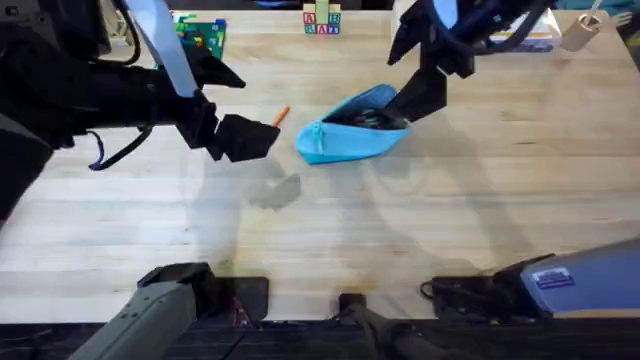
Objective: Unzip the bag, pick up the pens from the table one at a time and place them inside, then zip the bag closed.
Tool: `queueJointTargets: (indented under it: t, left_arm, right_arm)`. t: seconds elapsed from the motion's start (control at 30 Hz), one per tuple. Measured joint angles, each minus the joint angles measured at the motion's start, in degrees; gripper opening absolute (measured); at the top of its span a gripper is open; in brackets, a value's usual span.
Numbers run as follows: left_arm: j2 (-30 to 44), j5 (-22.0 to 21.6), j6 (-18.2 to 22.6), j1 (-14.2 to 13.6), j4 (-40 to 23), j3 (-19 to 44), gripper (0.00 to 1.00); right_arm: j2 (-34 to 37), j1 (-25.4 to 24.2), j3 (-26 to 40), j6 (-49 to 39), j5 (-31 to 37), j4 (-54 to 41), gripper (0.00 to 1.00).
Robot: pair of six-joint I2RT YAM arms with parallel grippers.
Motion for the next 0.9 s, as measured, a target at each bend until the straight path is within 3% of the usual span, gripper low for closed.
queueJointTargets:
  t: [0.3,0.9]
  left_arm:
    - [0.0,0.0,0.0,0.0,0.0,0.0,0.995]
    - [0.0,0.0,0.0,0.0,0.0,0.0,0.995]
  right_arm:
    - [-7.8,0.0,0.0,13.9,7.8,-0.2,0.998]
    - [-22.1,-1.1,-1.1,21.7,9.5,0.6,0.997]
